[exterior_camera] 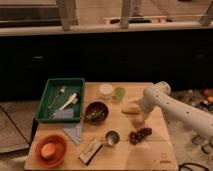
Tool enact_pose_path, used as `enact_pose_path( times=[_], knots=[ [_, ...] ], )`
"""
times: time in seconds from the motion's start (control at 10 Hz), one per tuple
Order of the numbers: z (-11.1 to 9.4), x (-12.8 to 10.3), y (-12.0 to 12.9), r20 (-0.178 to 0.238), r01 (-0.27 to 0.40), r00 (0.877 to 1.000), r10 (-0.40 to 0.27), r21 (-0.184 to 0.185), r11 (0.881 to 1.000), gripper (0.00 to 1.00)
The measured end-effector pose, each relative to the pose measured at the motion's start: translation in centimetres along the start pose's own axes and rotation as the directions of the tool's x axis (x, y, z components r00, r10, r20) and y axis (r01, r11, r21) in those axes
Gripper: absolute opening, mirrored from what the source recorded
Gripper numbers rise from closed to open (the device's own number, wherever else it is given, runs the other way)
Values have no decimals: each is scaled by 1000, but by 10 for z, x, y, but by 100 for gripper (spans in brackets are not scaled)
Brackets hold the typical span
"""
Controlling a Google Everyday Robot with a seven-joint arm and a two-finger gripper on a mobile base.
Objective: Place banana in metal cup
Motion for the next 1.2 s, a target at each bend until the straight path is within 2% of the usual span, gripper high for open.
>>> enact_pose_path(
  times=[0.5,0.6,0.8,0.9,1.0,1.2],
  knots=[
    [3,-4,-10,-21,-13,1000,12,-63,998,79],
    [7,-2,-11,-21,-31,999,30,-70,997,75],
    [21,7,-6,-22,-80,997,78,-98,992,53],
    [25,7,-6,-21,-91,996,89,-106,990,45],
    [26,8,-6,-22,-99,995,97,-106,989,33],
    [23,9,-5,-24,-98,995,96,-109,989,15]
  ],
)
